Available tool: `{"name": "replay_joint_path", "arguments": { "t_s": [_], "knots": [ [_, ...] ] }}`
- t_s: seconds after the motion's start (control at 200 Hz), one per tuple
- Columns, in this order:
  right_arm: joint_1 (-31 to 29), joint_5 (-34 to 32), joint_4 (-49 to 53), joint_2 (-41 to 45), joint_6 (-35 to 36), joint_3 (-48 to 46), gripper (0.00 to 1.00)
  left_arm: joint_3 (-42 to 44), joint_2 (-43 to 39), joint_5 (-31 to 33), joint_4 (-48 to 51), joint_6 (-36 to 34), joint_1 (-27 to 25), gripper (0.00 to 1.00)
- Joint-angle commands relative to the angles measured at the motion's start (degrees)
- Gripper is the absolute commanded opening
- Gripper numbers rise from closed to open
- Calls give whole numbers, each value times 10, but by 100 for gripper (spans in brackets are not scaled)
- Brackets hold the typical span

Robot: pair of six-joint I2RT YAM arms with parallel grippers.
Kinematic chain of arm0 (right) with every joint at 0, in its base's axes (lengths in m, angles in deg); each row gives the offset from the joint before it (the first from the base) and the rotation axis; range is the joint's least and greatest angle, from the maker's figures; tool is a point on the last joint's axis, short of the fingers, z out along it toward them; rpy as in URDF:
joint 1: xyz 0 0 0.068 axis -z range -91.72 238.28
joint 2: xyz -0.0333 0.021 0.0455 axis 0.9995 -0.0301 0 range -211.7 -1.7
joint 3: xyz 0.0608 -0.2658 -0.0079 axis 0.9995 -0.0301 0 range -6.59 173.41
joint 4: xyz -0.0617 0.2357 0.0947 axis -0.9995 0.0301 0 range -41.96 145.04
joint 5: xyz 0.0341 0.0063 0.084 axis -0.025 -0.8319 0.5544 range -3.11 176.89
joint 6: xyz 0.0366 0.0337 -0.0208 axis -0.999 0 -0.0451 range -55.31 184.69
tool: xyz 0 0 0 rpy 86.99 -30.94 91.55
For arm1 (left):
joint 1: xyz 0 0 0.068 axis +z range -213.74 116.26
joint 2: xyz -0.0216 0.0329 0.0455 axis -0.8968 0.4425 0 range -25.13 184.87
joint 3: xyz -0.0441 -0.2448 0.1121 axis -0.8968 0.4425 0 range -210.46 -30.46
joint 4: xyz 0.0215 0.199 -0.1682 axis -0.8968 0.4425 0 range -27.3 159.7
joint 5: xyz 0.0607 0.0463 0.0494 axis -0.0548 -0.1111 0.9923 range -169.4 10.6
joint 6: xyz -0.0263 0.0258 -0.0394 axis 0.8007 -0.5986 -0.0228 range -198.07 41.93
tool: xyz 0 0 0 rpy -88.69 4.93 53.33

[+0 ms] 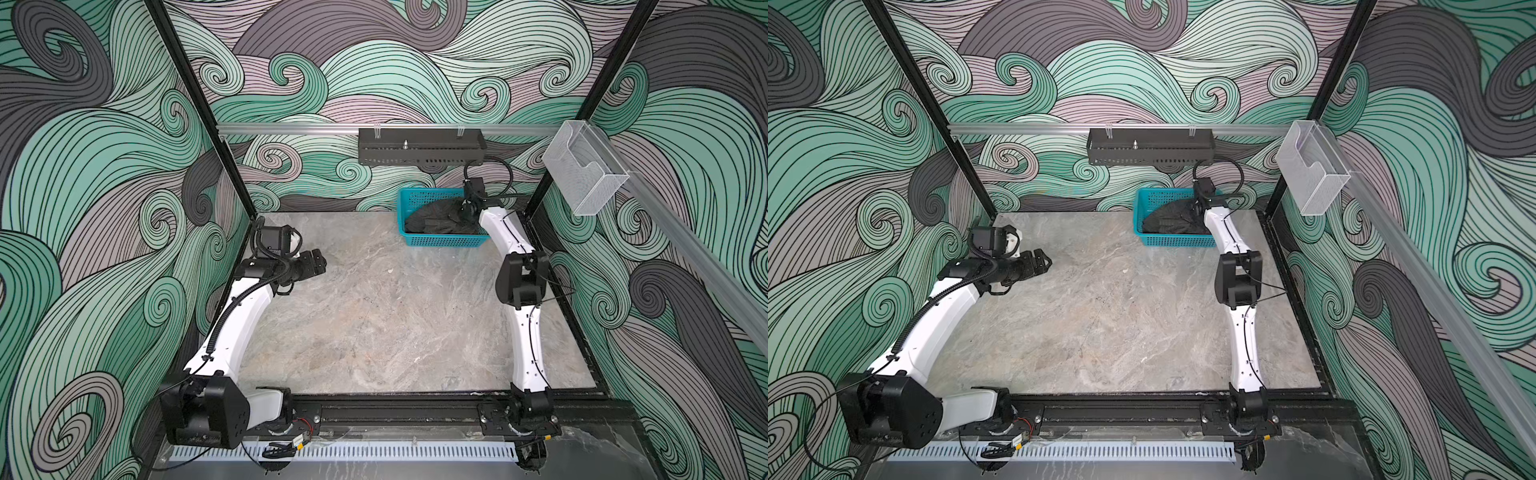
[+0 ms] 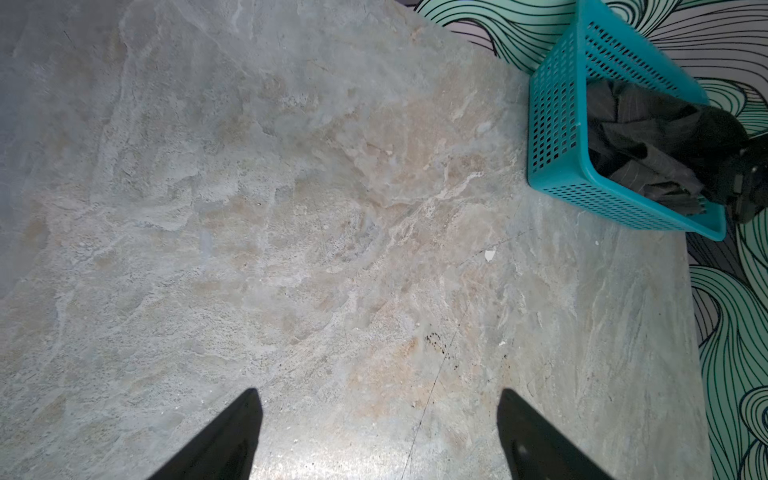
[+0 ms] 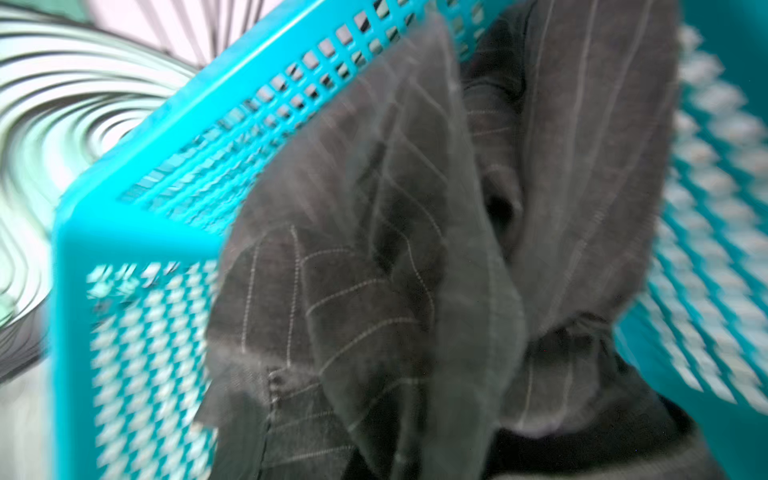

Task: Fold and stack the long sleeve shirts
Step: 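Lift the shirt from the basket with the right gripper and drop it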

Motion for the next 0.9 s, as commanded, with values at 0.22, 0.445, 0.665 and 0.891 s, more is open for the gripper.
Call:
{"name": "replay_joint_path", "arguments": {
  "t_s": [0.22, 0.445, 0.665, 0.891],
  "knots": [
    [-20, -7, -34, 375, 59, -139, 0, -5, -136, 17, 41, 1, -1, 91],
    [-60, 54, 43, 469, 74, -118, 0, 2, -192, 18, 73, 10, -2, 91],
    [-134, 112, 49, 516, 72, -141, 0, 6, -227, 20, 100, 14, -1, 91],
    [-209, 201, 38, 475, 81, -2, 0, -8, -247, 26, 114, 18, -1, 91]
  ]
}}
